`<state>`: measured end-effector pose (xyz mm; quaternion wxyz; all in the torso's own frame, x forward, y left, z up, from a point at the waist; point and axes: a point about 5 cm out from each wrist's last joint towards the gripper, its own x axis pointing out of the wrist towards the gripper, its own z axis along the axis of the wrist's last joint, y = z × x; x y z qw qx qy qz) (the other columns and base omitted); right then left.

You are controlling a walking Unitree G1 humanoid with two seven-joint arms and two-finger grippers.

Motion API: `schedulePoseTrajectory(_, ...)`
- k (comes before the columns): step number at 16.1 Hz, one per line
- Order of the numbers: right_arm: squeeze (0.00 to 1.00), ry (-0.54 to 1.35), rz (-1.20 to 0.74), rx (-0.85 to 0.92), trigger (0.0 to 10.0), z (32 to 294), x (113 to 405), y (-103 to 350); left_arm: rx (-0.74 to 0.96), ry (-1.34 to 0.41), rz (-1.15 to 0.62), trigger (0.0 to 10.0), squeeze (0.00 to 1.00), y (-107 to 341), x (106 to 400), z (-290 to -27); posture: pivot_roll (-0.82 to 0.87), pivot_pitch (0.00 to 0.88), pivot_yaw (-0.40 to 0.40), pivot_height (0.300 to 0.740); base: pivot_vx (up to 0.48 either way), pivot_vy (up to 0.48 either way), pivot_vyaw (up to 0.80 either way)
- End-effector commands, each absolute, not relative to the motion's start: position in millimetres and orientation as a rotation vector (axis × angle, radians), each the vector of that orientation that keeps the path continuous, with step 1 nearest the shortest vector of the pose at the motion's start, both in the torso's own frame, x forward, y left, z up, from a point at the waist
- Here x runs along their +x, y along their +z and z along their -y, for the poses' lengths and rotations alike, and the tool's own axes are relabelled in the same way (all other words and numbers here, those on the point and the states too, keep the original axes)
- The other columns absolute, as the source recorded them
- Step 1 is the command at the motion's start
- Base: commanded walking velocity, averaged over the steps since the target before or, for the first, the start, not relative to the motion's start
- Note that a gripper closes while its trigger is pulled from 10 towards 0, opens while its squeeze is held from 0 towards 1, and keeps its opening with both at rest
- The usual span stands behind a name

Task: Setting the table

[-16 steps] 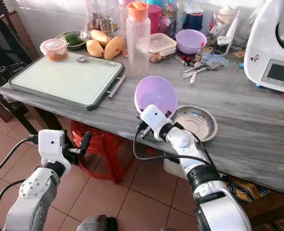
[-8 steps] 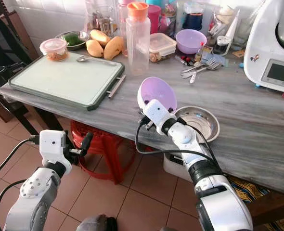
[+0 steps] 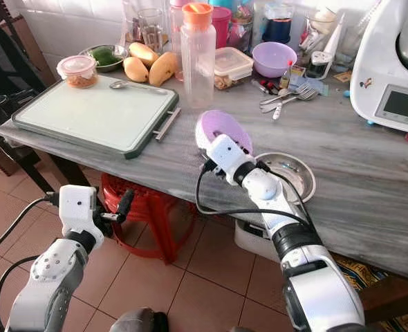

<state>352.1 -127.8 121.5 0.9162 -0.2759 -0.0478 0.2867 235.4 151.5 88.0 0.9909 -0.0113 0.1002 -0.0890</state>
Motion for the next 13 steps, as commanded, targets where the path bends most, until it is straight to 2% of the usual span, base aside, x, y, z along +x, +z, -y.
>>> schedulePoseTrajectory(1,1.0,0.599,0.107,-0.545,10.0,129,355,127,-0.003,-0.18,-0.23,10.0,0.0,85,236,-152,0.03,0.0,0.028,0.74,0.0,0.0,0.0)
schedulePoseTrajectory(3,1.0,0.64,0.067,-0.49,10.0,128,355,128,-0.001,-0.187,-0.239,10.0,0.0,83,237,-151,0.02,0.0,0.028,0.74,0.0,0.0,0.0)
schedulePoseTrajectory(8,1.0,0.634,0.054,-0.511,10.0,132,354,126,-0.002,-0.189,-0.246,10.0,0.0,82,236,-150,0.02,0.0,0.025,0.74,0.0,0.0,0.0)
schedulePoseTrajectory(13,1.0,0.611,0.125,-0.436,10.0,128,349,138,-0.002,-0.197,-0.26,10.0,0.0,80,236,-150,0.02,0.0,0.026,0.74,0.0,0.0,0.0)
